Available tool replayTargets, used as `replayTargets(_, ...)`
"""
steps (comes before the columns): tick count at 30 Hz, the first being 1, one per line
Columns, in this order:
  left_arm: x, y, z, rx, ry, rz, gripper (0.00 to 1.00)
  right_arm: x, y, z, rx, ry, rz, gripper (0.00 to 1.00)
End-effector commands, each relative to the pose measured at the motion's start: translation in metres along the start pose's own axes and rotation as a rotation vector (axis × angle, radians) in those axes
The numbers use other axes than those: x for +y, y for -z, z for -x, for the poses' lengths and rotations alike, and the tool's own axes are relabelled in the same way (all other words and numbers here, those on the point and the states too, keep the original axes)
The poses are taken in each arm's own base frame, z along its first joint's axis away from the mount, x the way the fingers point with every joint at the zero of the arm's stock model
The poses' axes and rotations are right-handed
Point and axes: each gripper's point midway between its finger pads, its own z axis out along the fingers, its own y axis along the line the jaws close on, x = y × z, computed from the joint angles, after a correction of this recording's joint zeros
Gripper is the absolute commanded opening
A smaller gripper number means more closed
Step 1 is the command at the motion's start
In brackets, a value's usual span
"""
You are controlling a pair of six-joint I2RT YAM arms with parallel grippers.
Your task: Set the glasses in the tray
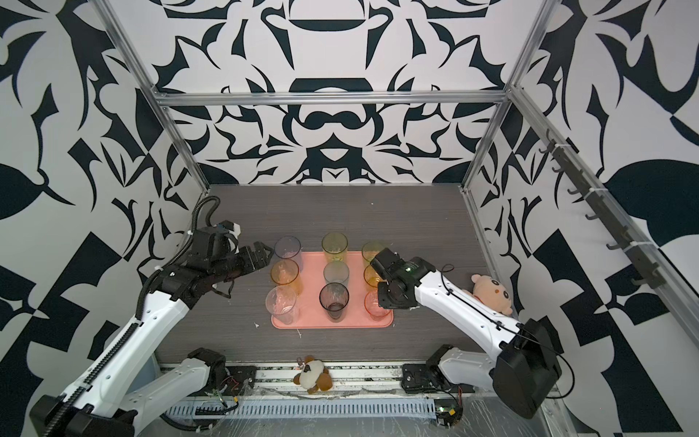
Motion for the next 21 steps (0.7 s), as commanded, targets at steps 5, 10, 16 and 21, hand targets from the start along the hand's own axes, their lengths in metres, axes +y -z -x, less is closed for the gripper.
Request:
replayTargets(5,-0.002,0.014,0.024,-0.08,-0.045,0.04,1.0,0.004,0.045,0.037,-0.189,0.031,0.029,0.29)
replayTargets(10,-0.002,0.024,0.052,-0.186,-0.081,0.096,0.99,0.002,0.07,0.073,-0.367,0.044,0.001,0.34)
replayTargets(16,0.002,0.035,0.088,-0.354,-0.155,0.175,0.99,-0.005,0.091,0.122,-0.567,0.071,-0.061,0.43)
replayTargets(21,0.023,0.04,0.118,-0.526,-0.235,0.334,0.99,-0.013,0.089,0.17,-0.738,0.077,-0.03,0.51)
